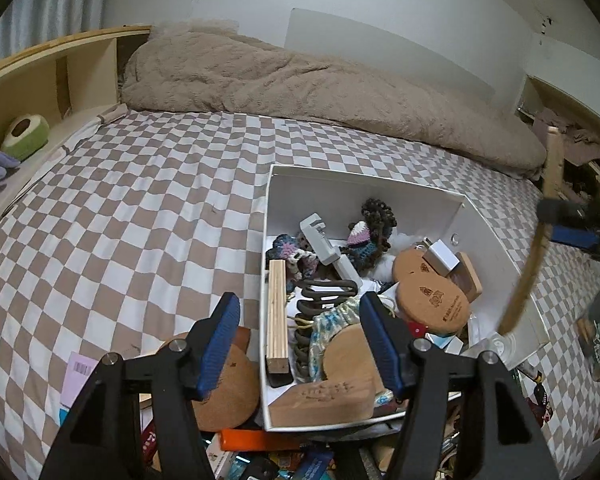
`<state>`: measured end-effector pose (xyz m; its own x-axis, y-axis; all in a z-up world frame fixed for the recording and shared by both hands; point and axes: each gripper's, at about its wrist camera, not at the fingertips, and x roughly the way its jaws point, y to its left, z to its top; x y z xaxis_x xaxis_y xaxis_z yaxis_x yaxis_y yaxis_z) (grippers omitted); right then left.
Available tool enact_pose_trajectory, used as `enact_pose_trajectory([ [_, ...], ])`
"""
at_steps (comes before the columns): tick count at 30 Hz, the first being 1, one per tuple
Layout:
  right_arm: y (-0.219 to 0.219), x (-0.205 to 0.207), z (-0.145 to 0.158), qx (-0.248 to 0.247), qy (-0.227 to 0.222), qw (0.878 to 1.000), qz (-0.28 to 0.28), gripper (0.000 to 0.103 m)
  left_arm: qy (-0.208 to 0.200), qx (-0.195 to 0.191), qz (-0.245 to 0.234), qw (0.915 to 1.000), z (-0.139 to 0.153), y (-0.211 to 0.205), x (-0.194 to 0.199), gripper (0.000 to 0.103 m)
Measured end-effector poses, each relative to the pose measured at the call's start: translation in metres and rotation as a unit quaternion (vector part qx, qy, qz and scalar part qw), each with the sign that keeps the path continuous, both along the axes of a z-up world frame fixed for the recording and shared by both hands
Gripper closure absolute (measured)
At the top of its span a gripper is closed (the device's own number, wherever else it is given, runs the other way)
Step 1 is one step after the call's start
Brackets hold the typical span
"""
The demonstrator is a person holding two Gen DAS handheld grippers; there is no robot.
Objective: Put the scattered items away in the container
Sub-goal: 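Lower the plaque into the white box and open the right gripper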
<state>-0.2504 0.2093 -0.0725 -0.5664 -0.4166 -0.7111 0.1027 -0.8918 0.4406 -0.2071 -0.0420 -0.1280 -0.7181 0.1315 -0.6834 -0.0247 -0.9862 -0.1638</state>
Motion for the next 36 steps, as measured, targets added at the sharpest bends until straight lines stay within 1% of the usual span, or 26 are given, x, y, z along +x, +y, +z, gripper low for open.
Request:
enact_pose_trajectory([
  [3, 0.000, -0.014, -0.010, -0.049, -0.014, 0.998, -0.030, 0.059, 0.005, 0.000, 0.006, 1.0000, 0.002, -0.006, 0.004, 0.041],
  [8, 0.001, -0.032, -0.033, -0.117, -0.045, 0.989, -0.075, 0.059, 0.009, 0.018, 0.011, 0.9997, 0.004, -0.015, 0.006, 0.041],
  [12, -0.008, -0.046, -0.047, -0.140, -0.052, 0.984, -0.101, 0.059, 0.010, 0.030, 0.011, 0.9994, 0.005, -0.020, 0.008, 0.041],
  [15, -0.013, -0.052, -0.058, -0.164, -0.057, 0.979, -0.109, 0.059, 0.010, 0.036, 0.007, 0.9993, 0.005, -0.020, 0.008, 0.041],
  [17, -0.016, -0.056, -0.069, -0.177, -0.070, 0.976, -0.109, 0.059, 0.009, 0.039, 0.007, 0.9992, 0.004, -0.020, 0.007, 0.041],
  [19, -0.017, -0.059, -0.078, -0.172, -0.089, 0.975, -0.109, 0.057, 0.006, 0.048, 0.005, 0.9988, 0.004, -0.022, 0.006, 0.041],
  [20, -0.017, -0.058, -0.080, -0.160, -0.091, 0.977, -0.110, 0.048, 0.005, 0.053, 0.004, 0.9986, 0.003, -0.023, 0.005, 0.041],
  [21, -0.017, -0.056, -0.079, -0.145, -0.084, 0.980, -0.109, 0.032, 0.004, 0.057, 0.004, 0.9984, 0.003, -0.024, 0.004, 0.041],
  [23, -0.018, -0.053, -0.072, -0.104, -0.063, 0.987, -0.103, 0.017, 0.004, 0.058, 0.009, 0.9982, 0.004, -0.027, 0.004, 0.041],
  [26, -0.018, -0.051, -0.066, -0.070, -0.049, 0.992, -0.091, 0.016, 0.004, 0.061, 0.014, 0.9980, 0.005, -0.031, 0.005, 0.041],
  [27, -0.017, -0.050, -0.063, -0.061, -0.045, 0.993, -0.087, 0.014, 0.005, 0.061, 0.015, 0.9980, 0.006, -0.032, 0.006, 0.041],
  [28, -0.017, -0.050, -0.060, -0.052, -0.041, 0.994, -0.082, 0.011, 0.005, 0.061, 0.016, 0.9980, 0.006, -0.032, 0.006, 0.041],
  [29, -0.016, -0.049, -0.058, -0.042, -0.036, 0.995, -0.077, 0.004, 0.006, 0.061, 0.016, 0.9980, 0.007, -0.033, 0.007, 0.041],
  [30, -0.016, -0.047, -0.056, -0.033, -0.032, 0.996, -0.072, 0.000, 0.006, 0.061, 0.017, 0.9980, 0.007, -0.034, 0.007, 0.041],
  [33, -0.013, -0.044, -0.053, -0.017, -0.026, 0.998, -0.061, 0.000, 0.007, 0.061, 0.017, 0.9980, 0.008, -0.035, 0.010, 0.041],
  [36, -0.011, -0.040, -0.052, -0.016, -0.027, 0.998, -0.056, 0.000, 0.007, 0.057, 0.015, 0.9982, 0.007, -0.035, 0.013, 0.041],
])
